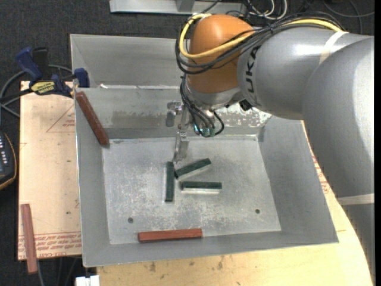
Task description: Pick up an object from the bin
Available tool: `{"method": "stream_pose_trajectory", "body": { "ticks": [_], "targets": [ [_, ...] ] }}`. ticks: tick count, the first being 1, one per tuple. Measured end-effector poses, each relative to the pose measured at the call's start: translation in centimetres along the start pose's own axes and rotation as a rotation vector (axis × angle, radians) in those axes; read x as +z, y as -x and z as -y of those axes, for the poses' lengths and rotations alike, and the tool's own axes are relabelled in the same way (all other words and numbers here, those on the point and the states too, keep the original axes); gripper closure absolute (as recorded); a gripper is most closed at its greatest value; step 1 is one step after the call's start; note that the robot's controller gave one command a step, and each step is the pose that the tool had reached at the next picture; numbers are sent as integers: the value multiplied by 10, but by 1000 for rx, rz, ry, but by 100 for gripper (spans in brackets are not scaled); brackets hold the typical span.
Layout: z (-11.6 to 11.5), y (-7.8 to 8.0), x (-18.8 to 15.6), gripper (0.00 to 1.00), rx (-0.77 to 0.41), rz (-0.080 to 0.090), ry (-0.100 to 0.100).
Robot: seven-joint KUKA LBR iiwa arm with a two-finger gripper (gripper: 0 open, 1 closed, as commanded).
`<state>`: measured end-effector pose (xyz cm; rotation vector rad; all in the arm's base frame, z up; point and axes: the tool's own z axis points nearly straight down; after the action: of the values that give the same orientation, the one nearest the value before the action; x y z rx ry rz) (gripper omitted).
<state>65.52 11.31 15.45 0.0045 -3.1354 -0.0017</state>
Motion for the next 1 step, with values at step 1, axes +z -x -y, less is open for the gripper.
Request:
{"method": "stream_pose_trajectory", "body": {
  "ticks": [1],
  "targets": [
    [80, -39, 84, 0, -314, 7, -1]
  ]
}}
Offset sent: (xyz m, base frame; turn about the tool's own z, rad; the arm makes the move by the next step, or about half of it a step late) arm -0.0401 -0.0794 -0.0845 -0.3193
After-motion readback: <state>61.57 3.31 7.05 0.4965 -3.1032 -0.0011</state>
